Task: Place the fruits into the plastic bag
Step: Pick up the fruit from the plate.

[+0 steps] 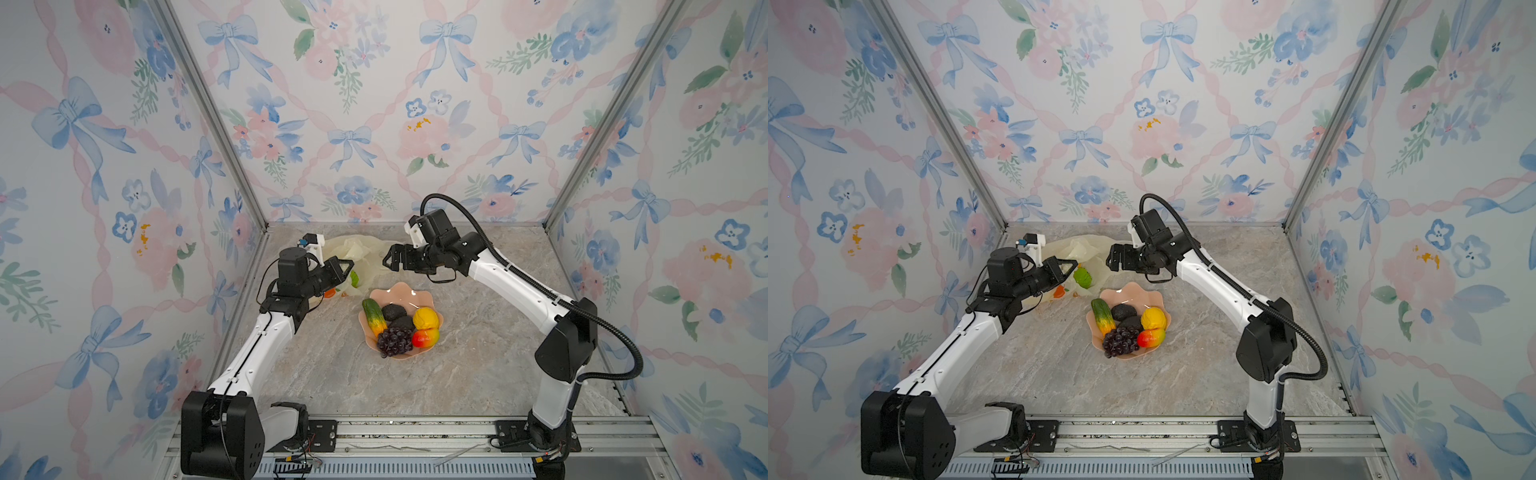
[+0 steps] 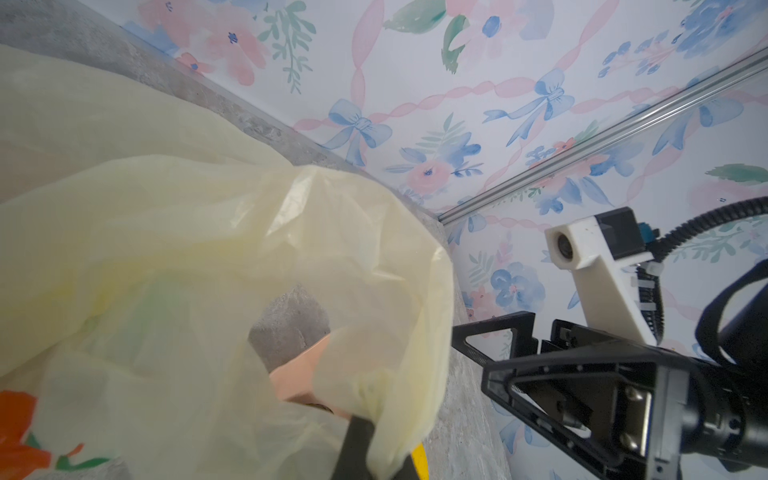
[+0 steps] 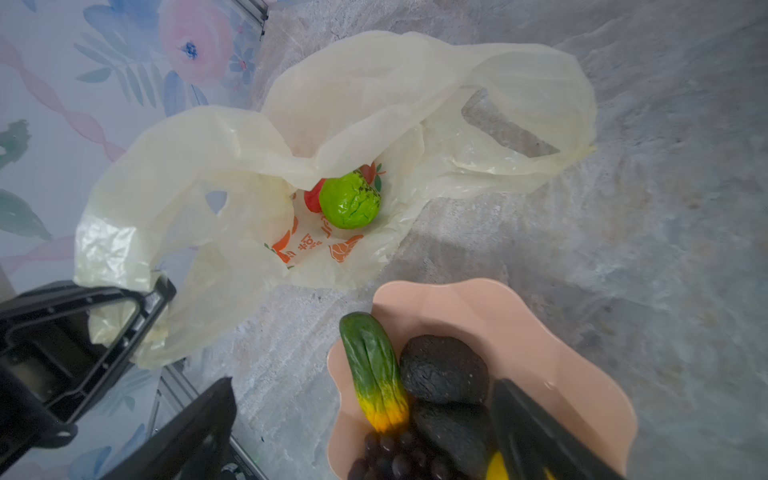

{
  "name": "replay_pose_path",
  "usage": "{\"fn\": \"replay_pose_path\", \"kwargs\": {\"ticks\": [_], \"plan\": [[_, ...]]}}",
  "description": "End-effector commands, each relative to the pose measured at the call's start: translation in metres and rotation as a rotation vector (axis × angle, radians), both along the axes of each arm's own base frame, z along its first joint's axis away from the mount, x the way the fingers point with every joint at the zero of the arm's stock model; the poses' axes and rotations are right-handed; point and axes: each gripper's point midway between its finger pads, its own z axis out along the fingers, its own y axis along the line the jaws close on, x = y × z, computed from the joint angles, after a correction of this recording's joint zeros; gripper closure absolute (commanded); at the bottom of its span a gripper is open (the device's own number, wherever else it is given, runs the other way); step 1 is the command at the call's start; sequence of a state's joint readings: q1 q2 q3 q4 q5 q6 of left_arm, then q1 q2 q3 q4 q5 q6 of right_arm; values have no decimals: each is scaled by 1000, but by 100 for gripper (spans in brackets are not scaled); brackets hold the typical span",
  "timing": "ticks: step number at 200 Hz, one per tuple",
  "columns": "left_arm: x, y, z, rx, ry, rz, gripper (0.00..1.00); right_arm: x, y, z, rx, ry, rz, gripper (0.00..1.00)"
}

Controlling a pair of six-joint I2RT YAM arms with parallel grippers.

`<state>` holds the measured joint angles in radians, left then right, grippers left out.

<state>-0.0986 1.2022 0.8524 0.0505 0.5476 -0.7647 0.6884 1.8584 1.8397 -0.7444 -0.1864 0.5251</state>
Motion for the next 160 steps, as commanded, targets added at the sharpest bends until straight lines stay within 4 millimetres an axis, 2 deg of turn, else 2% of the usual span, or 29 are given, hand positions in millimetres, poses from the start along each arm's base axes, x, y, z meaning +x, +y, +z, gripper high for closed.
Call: {"fn": "replay_pose_path", "kwargs": {"ticks": [1,40,86,112,160], "plan": [[-5,3,3,0,-17,4,100,-32,-39,-19,-254,33,68,3],[-5,2,0,-8,-20,-4,100,-62,-72,-29,-440,52,93,4],[-8,1,-2,-20,-21,-18,100,-88,-99,-51,-547,114,107,4],[-10,1,-2,-19,-26,-19,100,-95,-101,-64,-567,153,117,4],[-13,1,-4,-28,-24,-20,100,-98,-95,-90,-609,217,162,4]]}}
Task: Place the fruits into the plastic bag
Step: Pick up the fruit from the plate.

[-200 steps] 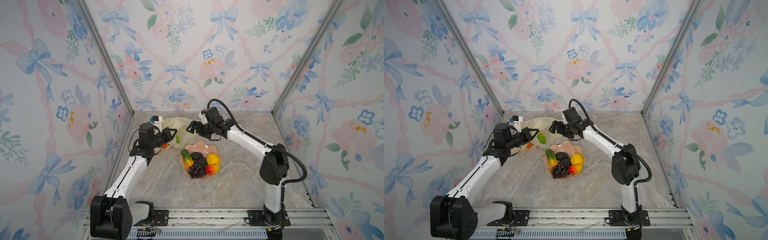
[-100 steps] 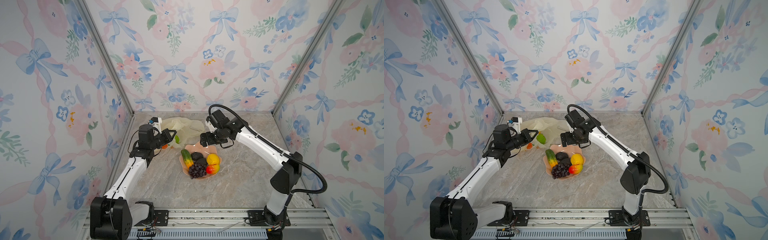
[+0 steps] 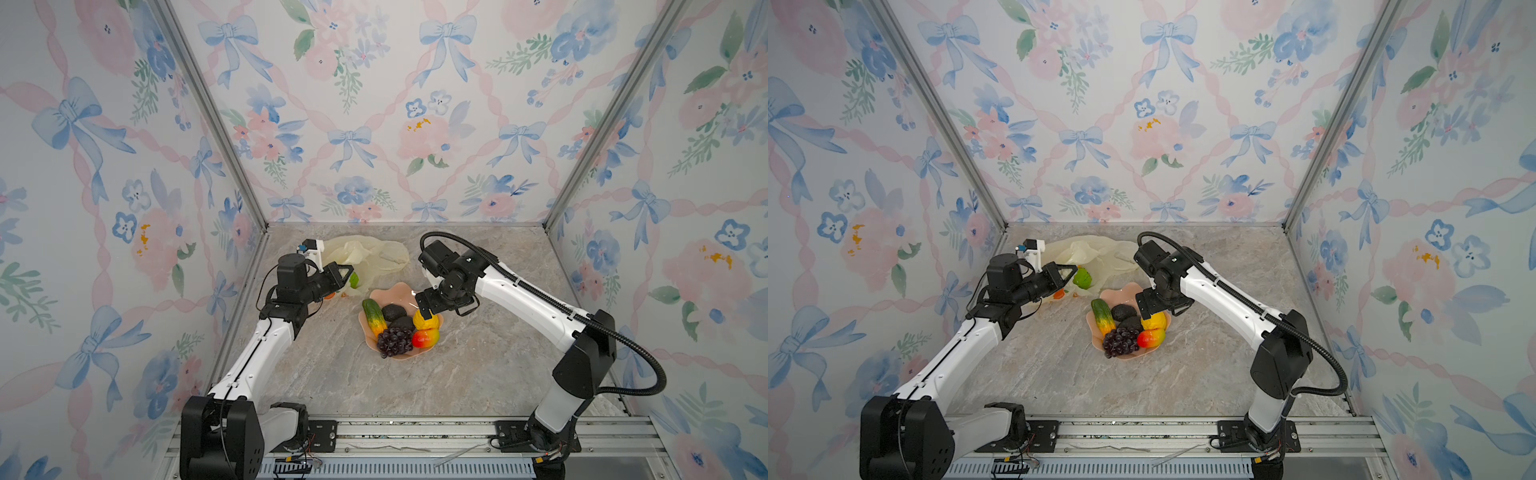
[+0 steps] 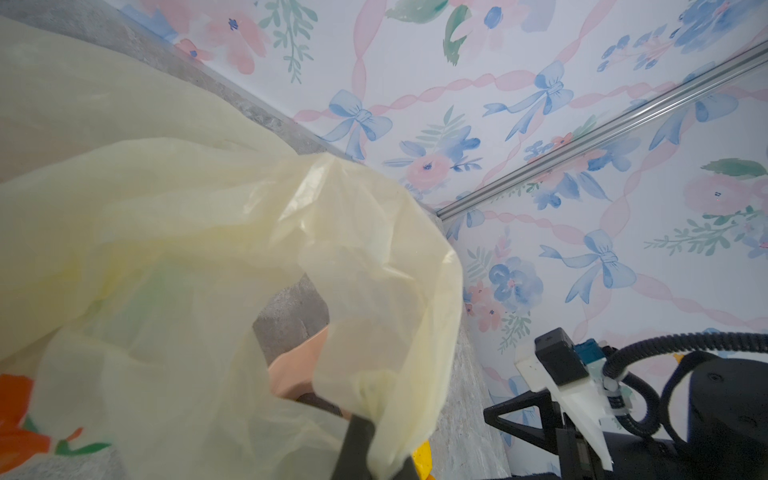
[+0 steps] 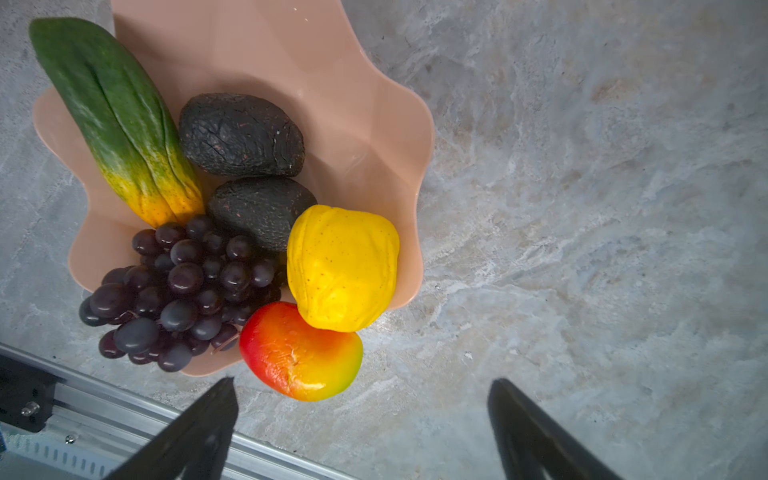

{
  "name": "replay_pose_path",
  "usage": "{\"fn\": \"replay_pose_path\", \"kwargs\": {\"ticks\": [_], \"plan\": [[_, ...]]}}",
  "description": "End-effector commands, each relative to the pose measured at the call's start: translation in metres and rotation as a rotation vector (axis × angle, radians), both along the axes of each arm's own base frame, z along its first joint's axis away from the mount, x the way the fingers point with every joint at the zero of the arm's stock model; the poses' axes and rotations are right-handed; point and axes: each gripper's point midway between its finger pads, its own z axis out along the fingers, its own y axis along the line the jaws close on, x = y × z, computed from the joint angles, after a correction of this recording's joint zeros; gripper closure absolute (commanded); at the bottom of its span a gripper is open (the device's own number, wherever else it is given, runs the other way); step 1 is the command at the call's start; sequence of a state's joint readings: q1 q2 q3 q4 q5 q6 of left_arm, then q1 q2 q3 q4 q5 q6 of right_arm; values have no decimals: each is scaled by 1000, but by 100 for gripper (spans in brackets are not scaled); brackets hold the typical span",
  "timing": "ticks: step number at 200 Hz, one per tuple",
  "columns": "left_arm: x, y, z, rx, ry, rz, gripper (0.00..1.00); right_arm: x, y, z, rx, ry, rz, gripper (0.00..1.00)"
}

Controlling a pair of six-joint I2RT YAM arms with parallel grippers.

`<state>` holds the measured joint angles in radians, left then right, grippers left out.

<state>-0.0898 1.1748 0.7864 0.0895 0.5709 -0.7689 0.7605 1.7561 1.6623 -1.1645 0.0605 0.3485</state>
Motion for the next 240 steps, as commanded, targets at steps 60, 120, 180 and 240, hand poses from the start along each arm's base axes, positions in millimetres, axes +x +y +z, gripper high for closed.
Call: {"fn": "replay_pose_path", "kwargs": {"ticks": [60,120,180,240], "plan": [[-6,1,4,-20,-20,-9,100,-6,7,-42,-79,105,52,4],[-7,1,3,-23,-19,-9,100,-2,14,-60,-91,138,60,3],[-8,6,0,-23,-13,-1,100,2,20,-71,-94,157,62,0],[-9,11,3,-27,-18,5,100,6,27,-77,-86,168,60,8]]}}
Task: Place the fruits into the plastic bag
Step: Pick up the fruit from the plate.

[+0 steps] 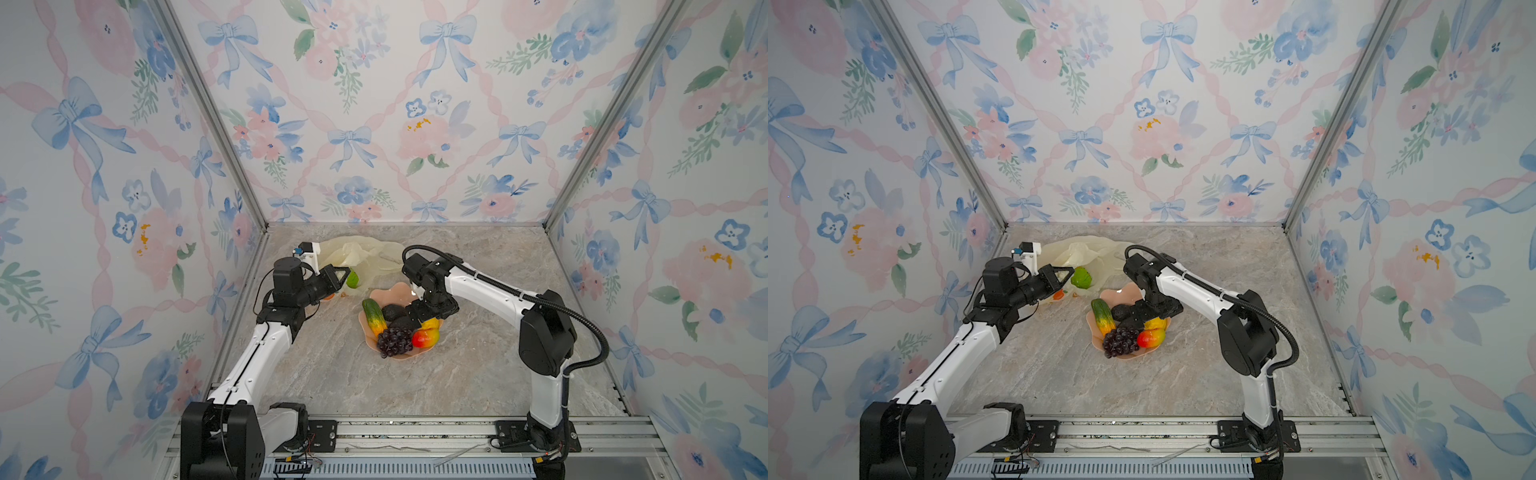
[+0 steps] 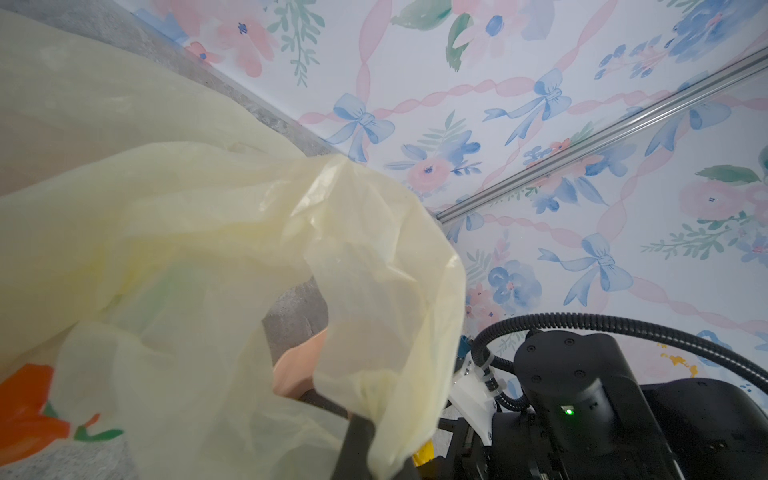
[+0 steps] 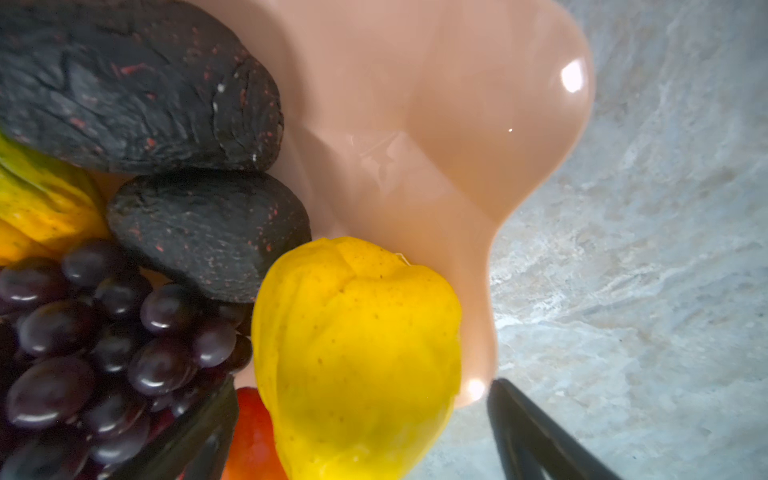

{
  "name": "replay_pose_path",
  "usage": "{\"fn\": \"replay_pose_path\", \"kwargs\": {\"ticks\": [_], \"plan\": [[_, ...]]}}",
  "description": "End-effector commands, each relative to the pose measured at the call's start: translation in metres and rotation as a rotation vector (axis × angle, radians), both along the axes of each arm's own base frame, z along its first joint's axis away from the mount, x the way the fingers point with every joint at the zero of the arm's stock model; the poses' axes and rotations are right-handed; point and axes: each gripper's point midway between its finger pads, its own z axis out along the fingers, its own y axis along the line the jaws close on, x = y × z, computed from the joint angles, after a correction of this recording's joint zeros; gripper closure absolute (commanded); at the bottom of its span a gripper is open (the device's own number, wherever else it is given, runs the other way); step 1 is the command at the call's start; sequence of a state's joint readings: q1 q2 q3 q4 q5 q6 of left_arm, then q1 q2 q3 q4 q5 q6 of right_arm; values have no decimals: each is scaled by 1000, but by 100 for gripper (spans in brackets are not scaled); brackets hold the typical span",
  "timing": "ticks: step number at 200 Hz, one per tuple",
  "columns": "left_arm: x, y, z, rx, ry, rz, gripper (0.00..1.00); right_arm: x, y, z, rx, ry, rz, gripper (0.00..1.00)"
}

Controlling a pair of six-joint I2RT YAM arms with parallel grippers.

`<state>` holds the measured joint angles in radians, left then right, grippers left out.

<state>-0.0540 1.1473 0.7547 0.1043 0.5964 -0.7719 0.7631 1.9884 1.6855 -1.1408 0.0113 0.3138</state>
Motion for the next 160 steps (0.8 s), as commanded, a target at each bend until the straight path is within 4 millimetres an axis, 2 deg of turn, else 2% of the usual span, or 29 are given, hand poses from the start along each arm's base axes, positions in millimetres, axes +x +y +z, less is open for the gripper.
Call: {"fn": "replay_pose_path", "kwargs": {"ticks": [1,61,103,105,108,160], "plan": [[-5,1,4,-14,-9,-8,100,1,9,0,12,4,15,8],[-5,4,6,-18,-14,-2,100,2,12,0,5,-1,18,21],[-5,4,7,-21,-18,-2,100,3,14,2,9,-4,20,36],[-7,5,-3,-20,5,-1,100,3,15,3,10,-5,19,37],[-8,5,-6,-20,12,-2,100,3,15,3,12,-7,20,38],[-9,6,-8,-25,15,1,100,10,20,15,33,-48,11,44]]}}
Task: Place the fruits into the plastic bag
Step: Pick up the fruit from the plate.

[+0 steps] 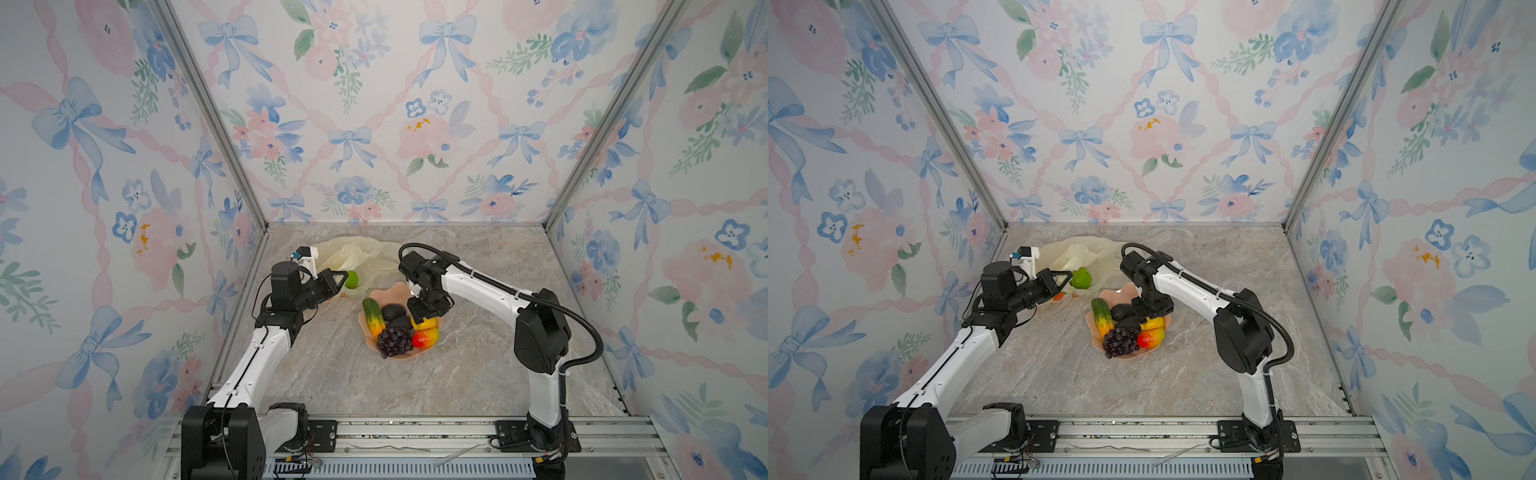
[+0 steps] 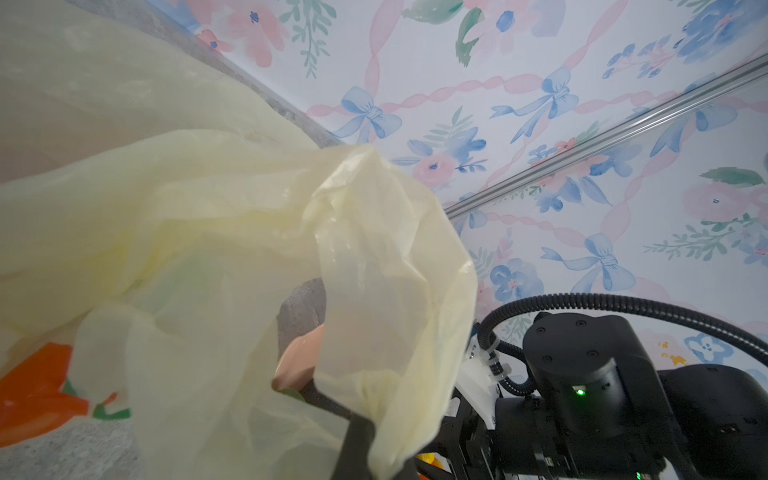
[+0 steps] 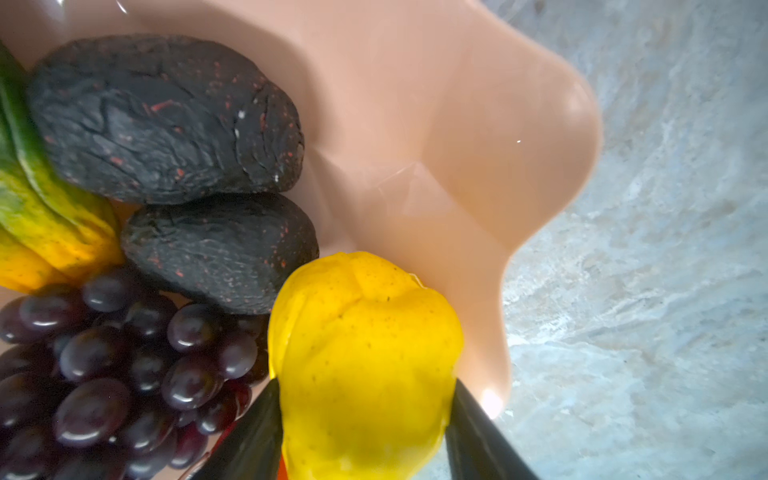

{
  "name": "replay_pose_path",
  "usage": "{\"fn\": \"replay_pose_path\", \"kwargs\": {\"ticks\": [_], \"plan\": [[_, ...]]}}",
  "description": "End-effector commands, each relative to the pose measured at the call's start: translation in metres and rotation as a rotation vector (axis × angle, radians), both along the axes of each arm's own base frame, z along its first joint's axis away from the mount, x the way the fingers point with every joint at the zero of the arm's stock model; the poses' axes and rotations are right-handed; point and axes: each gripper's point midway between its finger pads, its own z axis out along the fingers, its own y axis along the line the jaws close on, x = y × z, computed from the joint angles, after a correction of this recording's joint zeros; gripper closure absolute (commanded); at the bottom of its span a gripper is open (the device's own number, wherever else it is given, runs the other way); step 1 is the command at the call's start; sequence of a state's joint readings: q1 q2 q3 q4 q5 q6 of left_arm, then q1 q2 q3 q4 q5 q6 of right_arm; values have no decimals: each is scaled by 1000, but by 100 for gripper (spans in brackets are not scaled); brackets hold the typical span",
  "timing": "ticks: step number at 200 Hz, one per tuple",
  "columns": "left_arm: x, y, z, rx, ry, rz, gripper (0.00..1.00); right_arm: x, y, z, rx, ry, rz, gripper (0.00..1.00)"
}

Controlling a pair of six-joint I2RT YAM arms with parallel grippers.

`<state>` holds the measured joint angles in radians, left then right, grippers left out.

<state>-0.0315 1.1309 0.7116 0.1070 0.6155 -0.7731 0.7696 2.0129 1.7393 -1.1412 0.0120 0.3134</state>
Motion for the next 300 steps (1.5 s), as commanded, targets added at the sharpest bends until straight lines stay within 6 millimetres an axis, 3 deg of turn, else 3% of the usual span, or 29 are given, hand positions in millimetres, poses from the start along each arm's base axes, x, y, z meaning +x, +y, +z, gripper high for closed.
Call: {"fn": "replay_pose_path", "kwargs": {"ticks": [1,182,254,300], "plan": [[-3,1,4,-18,-10,-4,100,2,9,10,14,-27,3,44],[-4,1,11,-30,-15,-3,100,27,29,66,282,-162,-102,48],[-5,0,11,-36,-12,-7,100,35,36,86,594,-114,-250,48],[-5,-1,13,-38,-16,-11,100,47,53,102,873,-46,-377,48]]}}
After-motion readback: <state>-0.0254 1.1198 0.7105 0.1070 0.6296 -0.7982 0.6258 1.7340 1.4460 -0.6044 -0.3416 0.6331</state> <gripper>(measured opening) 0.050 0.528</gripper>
